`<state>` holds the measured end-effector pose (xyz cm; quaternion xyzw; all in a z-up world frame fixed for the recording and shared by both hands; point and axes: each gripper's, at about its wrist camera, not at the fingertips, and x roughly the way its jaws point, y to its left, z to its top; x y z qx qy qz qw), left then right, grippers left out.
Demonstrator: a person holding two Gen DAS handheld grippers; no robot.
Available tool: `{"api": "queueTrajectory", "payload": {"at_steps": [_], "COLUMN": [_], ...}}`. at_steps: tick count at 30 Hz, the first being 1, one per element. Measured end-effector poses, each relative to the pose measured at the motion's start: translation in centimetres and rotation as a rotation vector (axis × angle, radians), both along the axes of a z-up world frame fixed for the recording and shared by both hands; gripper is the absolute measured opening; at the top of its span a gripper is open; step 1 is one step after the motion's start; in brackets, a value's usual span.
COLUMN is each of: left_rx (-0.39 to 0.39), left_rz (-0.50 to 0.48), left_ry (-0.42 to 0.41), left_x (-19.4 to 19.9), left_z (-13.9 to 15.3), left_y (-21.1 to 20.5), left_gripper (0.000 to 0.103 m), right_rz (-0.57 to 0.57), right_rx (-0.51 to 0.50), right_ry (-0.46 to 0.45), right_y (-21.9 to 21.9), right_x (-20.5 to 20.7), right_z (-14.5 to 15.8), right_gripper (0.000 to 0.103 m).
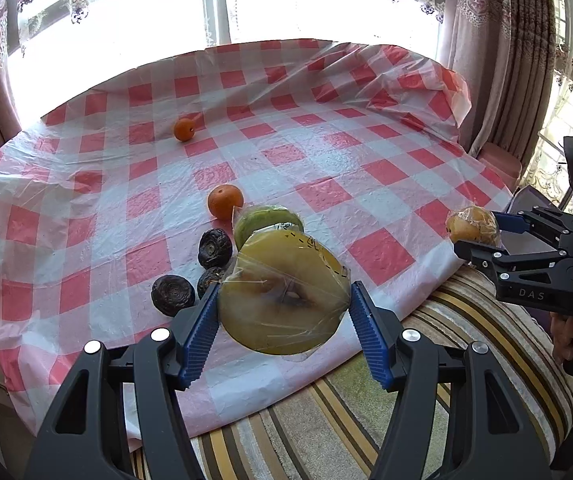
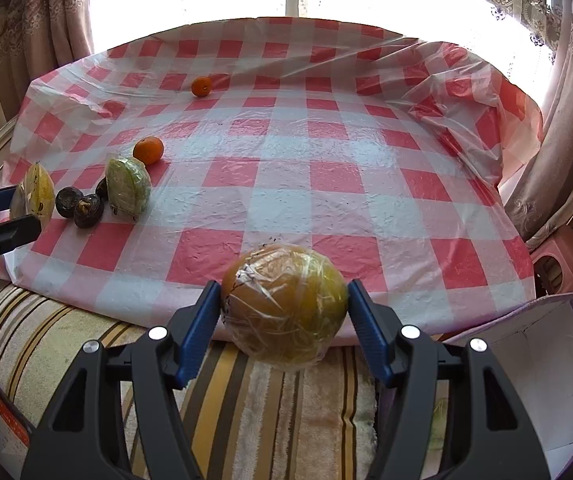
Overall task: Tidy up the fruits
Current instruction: 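Carry the pear and grapefruit into the white box and release both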
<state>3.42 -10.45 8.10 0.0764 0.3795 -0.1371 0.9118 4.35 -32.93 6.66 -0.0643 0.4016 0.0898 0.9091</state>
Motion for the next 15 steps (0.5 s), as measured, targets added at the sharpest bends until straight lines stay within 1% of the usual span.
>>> {"api": "queueTrajectory", "payload": {"at_steps": [7,15], "left_rx": [0.032,0.073], "left_rz": [-0.103,-0.272], "left_ry": [0.003,0.037], "left_x": [0.1,0.1], "left_z": [0.8,1.1], "left_y": [-3.5,-9.9], "left_gripper": [0.061,0.061], "right_rz": [-0.054,-0.132], "right_rx": [-0.004,-0.003], "right_ry": [0.002,0.010], "right_y": [-3.3,-7.7], "right_x": [-1.2,-2.7], "right_z": [0.1,-0.3], "right_gripper": [0.065,0.065]}}
